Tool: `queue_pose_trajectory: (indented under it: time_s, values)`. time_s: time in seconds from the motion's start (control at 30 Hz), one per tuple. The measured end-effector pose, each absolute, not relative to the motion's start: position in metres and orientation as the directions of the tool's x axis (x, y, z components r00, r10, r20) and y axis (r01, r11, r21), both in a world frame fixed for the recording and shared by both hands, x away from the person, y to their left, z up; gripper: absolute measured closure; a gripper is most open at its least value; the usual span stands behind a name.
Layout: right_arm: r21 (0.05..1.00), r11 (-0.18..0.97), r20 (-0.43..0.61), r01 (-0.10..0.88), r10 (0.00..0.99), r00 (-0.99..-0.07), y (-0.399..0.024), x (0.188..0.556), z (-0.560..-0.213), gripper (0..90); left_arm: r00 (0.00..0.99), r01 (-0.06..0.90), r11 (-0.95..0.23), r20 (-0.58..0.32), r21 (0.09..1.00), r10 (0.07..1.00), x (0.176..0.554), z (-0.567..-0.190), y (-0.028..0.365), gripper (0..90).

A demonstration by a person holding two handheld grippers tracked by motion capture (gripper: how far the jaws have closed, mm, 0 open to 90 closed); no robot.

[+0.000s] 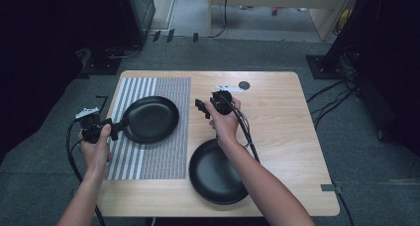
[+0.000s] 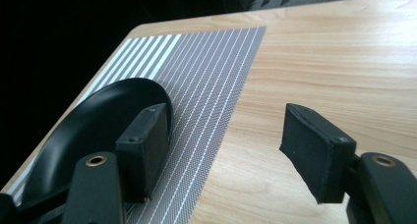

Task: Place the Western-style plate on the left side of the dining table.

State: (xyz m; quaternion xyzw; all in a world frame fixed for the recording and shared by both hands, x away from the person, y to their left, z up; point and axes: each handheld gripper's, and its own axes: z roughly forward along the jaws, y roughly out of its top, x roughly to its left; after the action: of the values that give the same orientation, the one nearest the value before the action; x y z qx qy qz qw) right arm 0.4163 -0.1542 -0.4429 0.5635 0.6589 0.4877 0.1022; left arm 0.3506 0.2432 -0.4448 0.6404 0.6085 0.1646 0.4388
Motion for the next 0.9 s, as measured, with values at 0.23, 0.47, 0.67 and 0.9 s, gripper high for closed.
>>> queue_pose_trajectory:
  time_s: [0.23,0.47,0.67,0.9]
  values:
    - [0.774,-0.092,0.394,0.627,0.845,-0.362,-0.173,0.401,-0.433,31.2,0.217,0.620,0.092,-0.284,0.779,0.934,0.334,-0.443,0.238,18.2]
    - [0.794,-0.068,0.367,0.604,0.846,-0.386,-0.194,0.382,-0.426,30.2,0.237,0.604,0.073,-0.266,0.794,0.934,0.316,-0.437,0.236,18.2]
    - [0.804,-0.056,0.347,0.591,0.853,-0.391,-0.214,0.367,-0.424,29.4,0.250,0.593,0.059,-0.254,0.803,0.934,0.301,-0.435,0.230,18.3]
    - [0.812,-0.051,0.331,0.582,0.861,-0.386,-0.245,0.344,-0.428,29.0,0.287,0.583,0.024,-0.233,0.812,0.929,0.282,-0.438,0.222,18.3]
